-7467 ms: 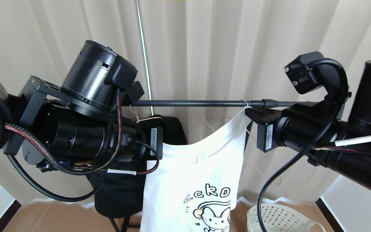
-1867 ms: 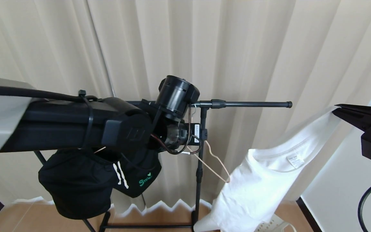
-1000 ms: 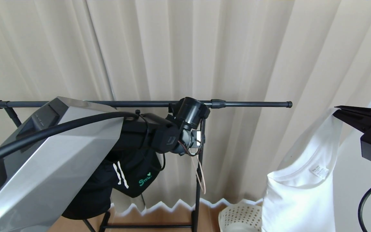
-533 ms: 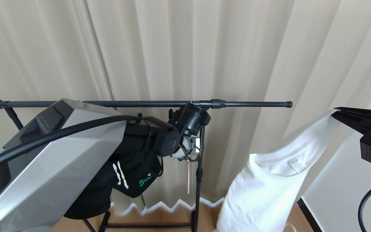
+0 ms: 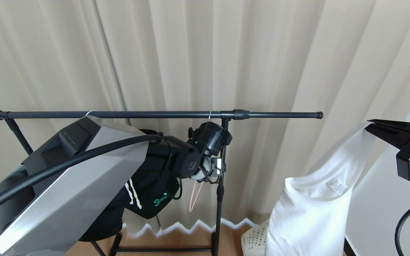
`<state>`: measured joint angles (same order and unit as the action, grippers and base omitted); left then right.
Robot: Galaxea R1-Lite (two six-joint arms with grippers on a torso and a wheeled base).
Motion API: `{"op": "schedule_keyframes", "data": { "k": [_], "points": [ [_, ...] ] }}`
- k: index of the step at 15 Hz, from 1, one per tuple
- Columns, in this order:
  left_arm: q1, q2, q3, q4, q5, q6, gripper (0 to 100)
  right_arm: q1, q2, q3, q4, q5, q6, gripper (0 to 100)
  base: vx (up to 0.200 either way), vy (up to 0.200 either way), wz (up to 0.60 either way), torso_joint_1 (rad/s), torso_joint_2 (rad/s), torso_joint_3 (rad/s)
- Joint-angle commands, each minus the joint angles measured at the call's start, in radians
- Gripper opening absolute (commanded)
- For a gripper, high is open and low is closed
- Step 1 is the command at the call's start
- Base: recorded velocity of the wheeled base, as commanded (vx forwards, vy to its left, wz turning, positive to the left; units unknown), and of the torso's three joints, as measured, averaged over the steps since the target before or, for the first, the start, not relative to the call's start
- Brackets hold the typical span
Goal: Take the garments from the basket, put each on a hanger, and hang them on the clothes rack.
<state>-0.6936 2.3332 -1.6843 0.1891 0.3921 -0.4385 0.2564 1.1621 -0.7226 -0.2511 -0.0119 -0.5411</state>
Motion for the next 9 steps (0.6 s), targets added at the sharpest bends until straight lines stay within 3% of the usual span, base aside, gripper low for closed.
{"op": "schedule_keyframes", "data": {
  "k": [1,9],
  "points": [
    [0.000,0.008,0.001,-0.002,-0.013,0.000,100,0.001,0.002,0.000,-0.001,0.000,0.000,0,0.000,0.000,0.00,0.000,0.00,0.000],
    [0.002,0.017,0.005,-0.022,-0.019,0.001,100,0.001,0.005,0.000,-0.001,0.000,0.000,0,0.000,0.000,0.00,0.000,0.00,0.000]
  ]
}}
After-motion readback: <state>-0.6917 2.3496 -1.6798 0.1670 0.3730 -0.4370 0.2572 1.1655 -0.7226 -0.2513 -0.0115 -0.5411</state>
